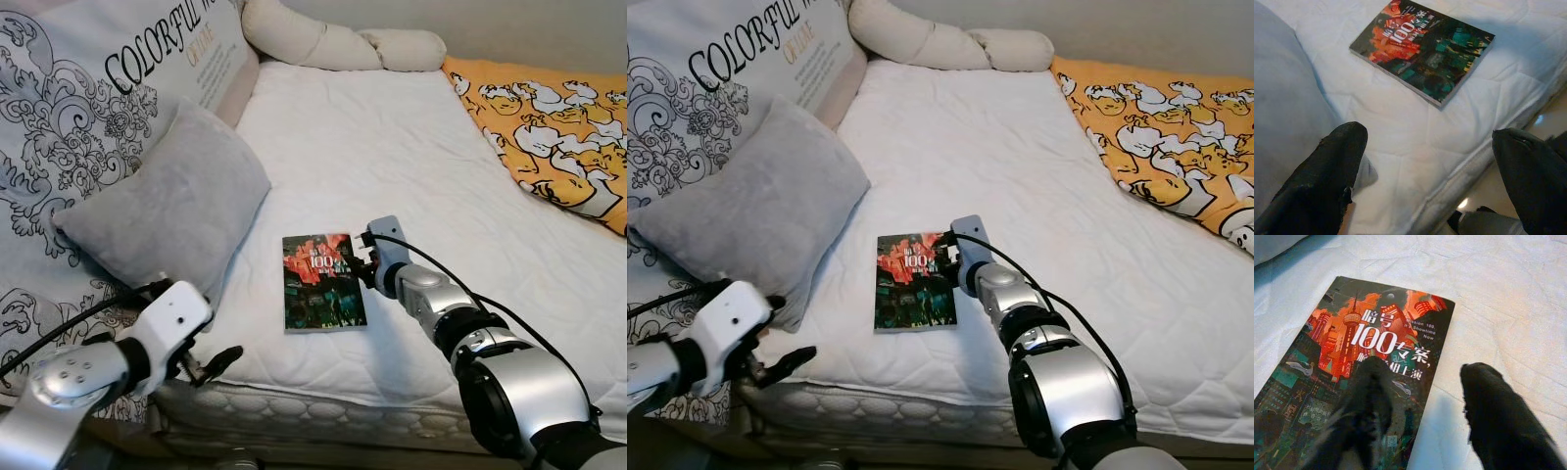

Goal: Clean up the room

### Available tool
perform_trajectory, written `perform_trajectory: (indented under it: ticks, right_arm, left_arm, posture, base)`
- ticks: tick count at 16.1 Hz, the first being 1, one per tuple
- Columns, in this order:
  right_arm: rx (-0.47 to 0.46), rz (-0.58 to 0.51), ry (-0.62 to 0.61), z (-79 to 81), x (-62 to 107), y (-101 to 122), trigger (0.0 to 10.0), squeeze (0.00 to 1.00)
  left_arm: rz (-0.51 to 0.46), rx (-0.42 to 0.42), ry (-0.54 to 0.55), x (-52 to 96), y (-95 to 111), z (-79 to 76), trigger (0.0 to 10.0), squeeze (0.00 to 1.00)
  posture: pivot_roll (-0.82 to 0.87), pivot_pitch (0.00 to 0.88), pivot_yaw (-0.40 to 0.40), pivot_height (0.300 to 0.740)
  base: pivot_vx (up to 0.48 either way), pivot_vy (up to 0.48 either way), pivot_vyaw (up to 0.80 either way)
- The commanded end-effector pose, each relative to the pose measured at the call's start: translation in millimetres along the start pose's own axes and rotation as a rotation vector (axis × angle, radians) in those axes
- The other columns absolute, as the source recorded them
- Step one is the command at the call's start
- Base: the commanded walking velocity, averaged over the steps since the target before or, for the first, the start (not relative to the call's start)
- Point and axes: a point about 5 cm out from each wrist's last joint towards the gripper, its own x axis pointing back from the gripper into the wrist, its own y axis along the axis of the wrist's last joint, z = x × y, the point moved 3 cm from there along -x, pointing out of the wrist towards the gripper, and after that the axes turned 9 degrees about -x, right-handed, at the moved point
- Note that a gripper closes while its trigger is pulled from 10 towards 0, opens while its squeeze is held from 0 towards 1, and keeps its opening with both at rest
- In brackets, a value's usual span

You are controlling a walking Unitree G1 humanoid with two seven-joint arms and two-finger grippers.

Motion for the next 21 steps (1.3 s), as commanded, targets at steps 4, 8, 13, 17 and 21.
perform_trajectory:
  ticks: [4,8,13,17,21]
  right_arm:
    - [-0.064,-0.059,0.041,-15.5,6.7,5,10.0,1.0]
    - [-0.12,-0.173,0.04,-41.7,23.6,-11,10.0,1.0]
    - [-0.217,-0.451,-0.077,-49.3,59.6,-4,10.0,1.0]
    - [-0.23,-0.518,-0.12,-41.4,88.1,-14,10.0,1.0]
    - [-0.176,-0.46,-0.159,-39.3,92.2,-25,10.0,1.0]
  left_arm:
    - [-0.035,0.026,0.068,-17.1,1,2.6,10.0,0.0]
    - [-0.122,0.119,0.275,-44.9,8,9.2,10.0,0.0]
    - [-0.135,0.252,0.575,-50.5,7,36.7,10.0,0.0]
    - [-0.157,0.321,0.654,-52.2,6,40.0,10.0,0.0]
    - [-0.116,0.288,0.689,-47.8,0,42.2,10.0,0.0]
  posture:
    - [0.14,0.0,-0.063,0.74]
    - [0.02,0.0,-0.038,0.74]
    - [-0.05,0.0,-0.02,0.74]
    - [-0.07,0.0,-0.031,0.74]
    - [-0.03,0.0,-0.053,0.74]
  base:
    - [0.0,0.0,0.0]
    - [0.0,0.0,0.0]
    - [0.0,-0.17,0.0]
    - [0.0,-0.48,0.0]
    - [0.0,-0.48,0.0]
